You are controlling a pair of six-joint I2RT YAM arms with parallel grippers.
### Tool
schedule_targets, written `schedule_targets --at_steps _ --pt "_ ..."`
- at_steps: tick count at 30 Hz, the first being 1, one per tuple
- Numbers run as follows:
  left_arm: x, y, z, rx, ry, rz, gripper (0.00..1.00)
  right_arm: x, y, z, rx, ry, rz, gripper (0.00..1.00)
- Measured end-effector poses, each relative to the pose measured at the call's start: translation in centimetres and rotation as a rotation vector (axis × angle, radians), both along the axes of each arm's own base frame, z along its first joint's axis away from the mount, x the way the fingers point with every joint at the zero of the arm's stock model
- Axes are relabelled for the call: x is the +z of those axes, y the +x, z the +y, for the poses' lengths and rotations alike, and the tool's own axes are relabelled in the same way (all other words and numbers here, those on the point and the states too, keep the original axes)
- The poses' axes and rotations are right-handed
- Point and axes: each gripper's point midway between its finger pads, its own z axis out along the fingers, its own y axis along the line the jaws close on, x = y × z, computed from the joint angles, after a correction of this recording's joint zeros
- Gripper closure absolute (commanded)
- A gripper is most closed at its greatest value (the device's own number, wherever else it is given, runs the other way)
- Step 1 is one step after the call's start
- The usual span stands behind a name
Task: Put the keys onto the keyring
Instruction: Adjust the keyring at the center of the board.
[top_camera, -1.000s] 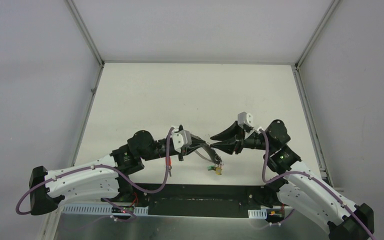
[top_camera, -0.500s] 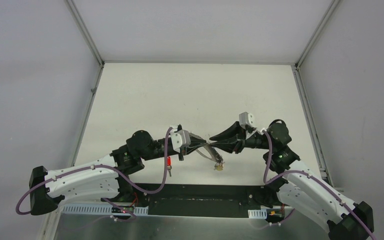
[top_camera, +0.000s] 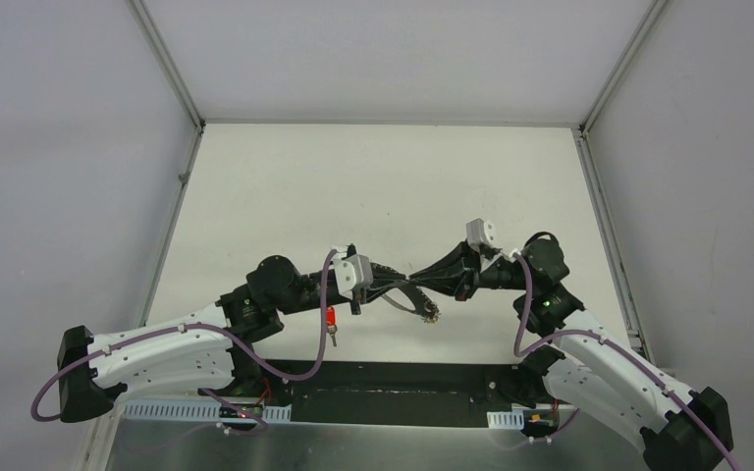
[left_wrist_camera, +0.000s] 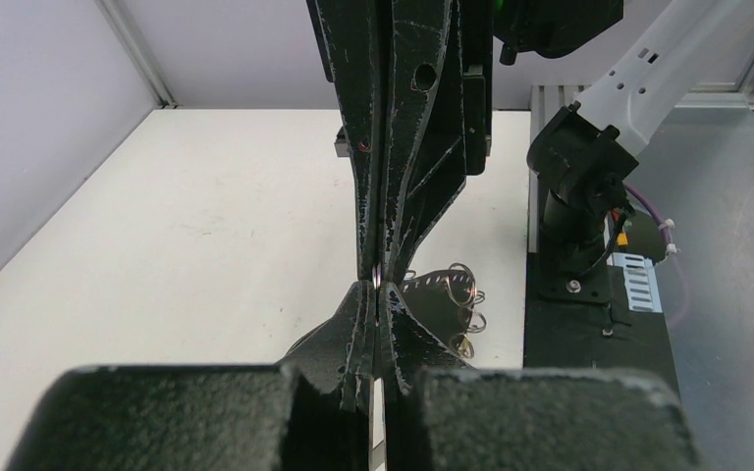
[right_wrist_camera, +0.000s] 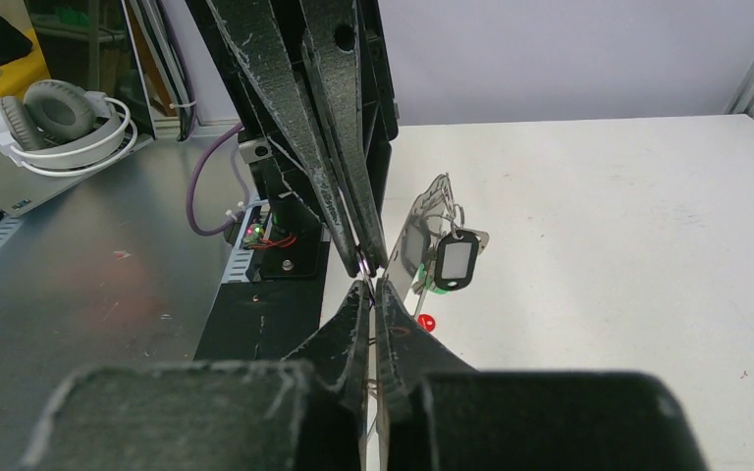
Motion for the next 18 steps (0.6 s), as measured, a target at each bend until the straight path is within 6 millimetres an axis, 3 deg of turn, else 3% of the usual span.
schedule_targets --at_steps 3,5,8,13,18 --pt "0.0 0.0 0.0 0.000 -0.001 -0.001 0.97 0.0 0.0 0.0 0.002 0.000 -0.002 1.00" --pt "0.0 0.0 0.0 0.000 0.000 -0.001 0.76 0.0 0.0 0.0 0.003 -0.001 -0.008 1.00" --pt "0.3 -0.1 0.2 -0.001 -0.006 -0.006 0.55 -0.9 -0.1 -0.1 0.009 -0.029 -0.025 1.00" --pt "2.1 -1.0 1.3 -0.022 -0.033 -0.036 0.43 -3.3 0.0 -0.6 0.002 -0.112 -0.091 1.00" --pt "5.4 -1.9 3.7 -0.012 -0.093 -0.075 0.31 -4.9 0.1 -1.3 -0.004 -0.171 -0.232 1.00"
